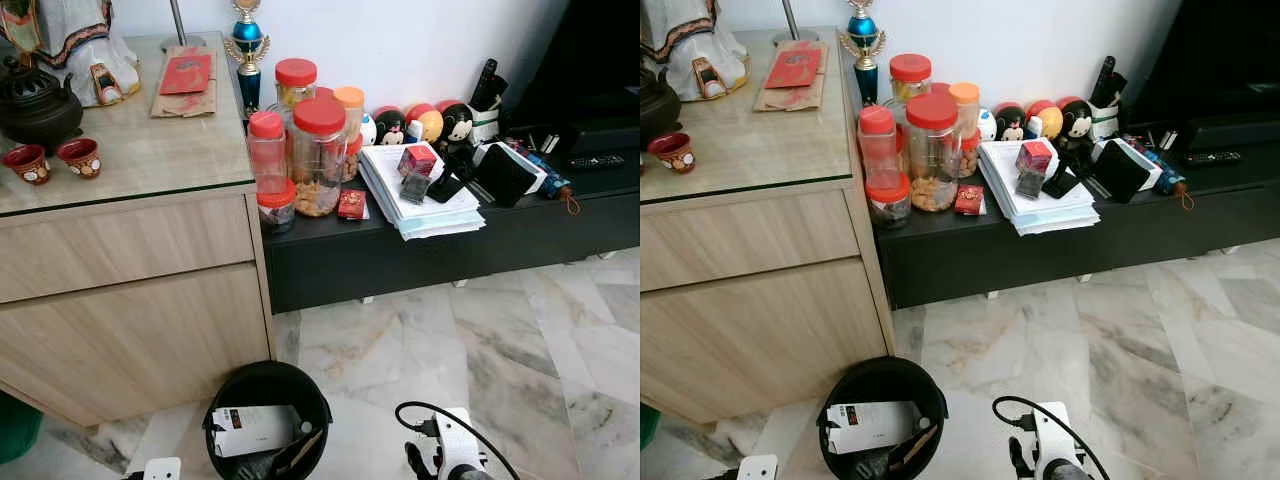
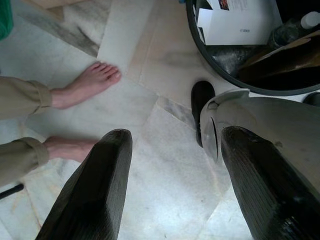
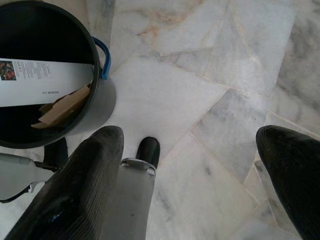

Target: Picking trash to rubbish bin

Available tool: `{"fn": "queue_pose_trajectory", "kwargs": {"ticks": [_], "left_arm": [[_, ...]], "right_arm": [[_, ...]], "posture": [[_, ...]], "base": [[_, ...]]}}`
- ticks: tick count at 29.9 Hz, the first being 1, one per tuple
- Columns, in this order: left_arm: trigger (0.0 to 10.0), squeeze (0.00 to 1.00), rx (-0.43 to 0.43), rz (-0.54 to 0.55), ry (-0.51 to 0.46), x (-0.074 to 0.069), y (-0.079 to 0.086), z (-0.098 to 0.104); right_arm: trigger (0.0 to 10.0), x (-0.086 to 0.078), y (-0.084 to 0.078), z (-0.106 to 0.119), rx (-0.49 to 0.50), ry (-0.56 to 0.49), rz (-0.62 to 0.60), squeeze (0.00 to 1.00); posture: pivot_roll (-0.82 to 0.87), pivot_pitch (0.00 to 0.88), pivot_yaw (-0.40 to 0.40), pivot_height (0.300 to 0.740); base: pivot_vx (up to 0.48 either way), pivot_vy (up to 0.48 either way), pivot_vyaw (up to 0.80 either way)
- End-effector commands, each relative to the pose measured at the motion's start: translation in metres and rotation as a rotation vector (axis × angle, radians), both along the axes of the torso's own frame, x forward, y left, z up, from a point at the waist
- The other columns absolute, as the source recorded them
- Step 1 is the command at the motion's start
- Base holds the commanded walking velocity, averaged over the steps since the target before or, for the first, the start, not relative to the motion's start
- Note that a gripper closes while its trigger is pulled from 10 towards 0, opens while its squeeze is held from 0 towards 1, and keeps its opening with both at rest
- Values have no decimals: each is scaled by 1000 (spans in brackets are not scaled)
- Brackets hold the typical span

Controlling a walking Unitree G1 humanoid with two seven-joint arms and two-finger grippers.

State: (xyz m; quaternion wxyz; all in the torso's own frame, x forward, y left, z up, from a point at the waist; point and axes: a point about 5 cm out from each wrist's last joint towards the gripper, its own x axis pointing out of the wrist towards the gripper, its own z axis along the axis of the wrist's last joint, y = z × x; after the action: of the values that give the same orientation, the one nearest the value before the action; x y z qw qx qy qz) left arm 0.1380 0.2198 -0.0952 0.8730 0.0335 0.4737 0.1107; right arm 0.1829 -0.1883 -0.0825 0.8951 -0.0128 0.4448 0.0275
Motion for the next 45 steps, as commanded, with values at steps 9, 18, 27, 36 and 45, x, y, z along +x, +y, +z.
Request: {"fn": "queue_pose_trajectory", "kwargs": {"ticks": [9, 18, 27, 36, 45], "left_arm": [[10000, 0, -9, -27, 36, -9, -3, -4], [10000, 0, -13, -44, 24, -3, -7, -3], [10000, 0, -15, -46, 23, -2, -8, -3], [10000, 0, -17, -41, 24, -2, -8, -3], [10000, 0, -19, -38, 28, -3, -8, -3]], "right_arm": [[10000, -4, -1, -2, 2, 15, -10, 0], [10000, 1, 0, 0, 3, 4, -1, 0], [10000, 0, -1, 0, 0, 7, -1, 0], [10000, 1, 0, 1, 4, 5, -4, 0], [10000, 2, 1, 1, 6, 3, -7, 0]], "posture": [[10, 34, -50, 740], [6, 11, -51, 740], [8, 16, -57, 740], [12, 30, -61, 740], [11, 50, -62, 740]], "base": [[-220, 0, 0], [-258, 0, 0], [-257, 0, 0], [-257, 0, 0], [-258, 0, 0]]}}
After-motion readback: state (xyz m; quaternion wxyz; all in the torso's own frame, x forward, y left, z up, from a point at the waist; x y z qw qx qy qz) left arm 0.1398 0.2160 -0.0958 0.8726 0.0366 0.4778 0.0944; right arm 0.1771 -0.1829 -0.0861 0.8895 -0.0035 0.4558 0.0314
